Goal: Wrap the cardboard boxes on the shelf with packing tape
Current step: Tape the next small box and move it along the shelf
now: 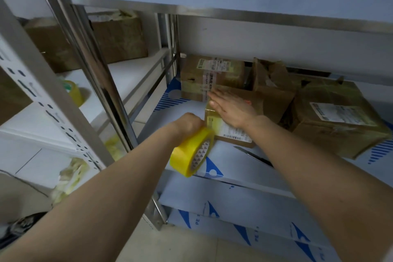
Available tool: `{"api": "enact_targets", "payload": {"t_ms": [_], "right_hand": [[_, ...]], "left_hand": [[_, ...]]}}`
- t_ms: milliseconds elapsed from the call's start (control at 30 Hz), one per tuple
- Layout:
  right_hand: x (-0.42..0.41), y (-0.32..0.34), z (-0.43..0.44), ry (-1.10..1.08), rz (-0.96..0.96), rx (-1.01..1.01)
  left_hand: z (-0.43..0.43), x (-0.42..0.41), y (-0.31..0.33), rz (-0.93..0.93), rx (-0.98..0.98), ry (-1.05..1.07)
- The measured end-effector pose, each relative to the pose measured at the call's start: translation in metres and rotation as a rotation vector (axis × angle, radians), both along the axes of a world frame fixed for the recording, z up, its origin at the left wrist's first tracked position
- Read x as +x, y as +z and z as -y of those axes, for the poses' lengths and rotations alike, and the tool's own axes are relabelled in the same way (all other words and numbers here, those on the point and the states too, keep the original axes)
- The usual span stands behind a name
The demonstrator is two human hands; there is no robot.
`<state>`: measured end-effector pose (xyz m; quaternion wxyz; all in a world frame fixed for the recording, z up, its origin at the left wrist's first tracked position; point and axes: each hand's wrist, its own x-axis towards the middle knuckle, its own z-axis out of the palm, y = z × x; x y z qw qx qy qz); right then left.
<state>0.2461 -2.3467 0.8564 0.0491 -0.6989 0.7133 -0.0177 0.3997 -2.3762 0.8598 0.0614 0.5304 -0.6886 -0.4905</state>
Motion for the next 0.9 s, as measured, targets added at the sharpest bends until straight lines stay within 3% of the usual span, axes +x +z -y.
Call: {"api": "enact_targets", "payload": {"t_ms": [167,367,667,900], "right_hand": [[-0.001,-0.002,0.001,0.004,-0.021,0.019],[0.008,-0.013,0.007,0.011,-0.222,-0.018],[-0.003,-0.006,0.007,0.070,-0.151,0.132],[0.006,-0.014,0.009,0.013,-0.127,-0.028]], "left_hand": [[0.005,0.015,0.000,0.049,-0.018,0.021],[0.007,0.013,-0.002,0.053,0.004,0.072],[0.012,0.014,-0.005,0.003,0.020,0.093],[0.015,0.017,-0.004,-0.025,0.020,0.123]]}}
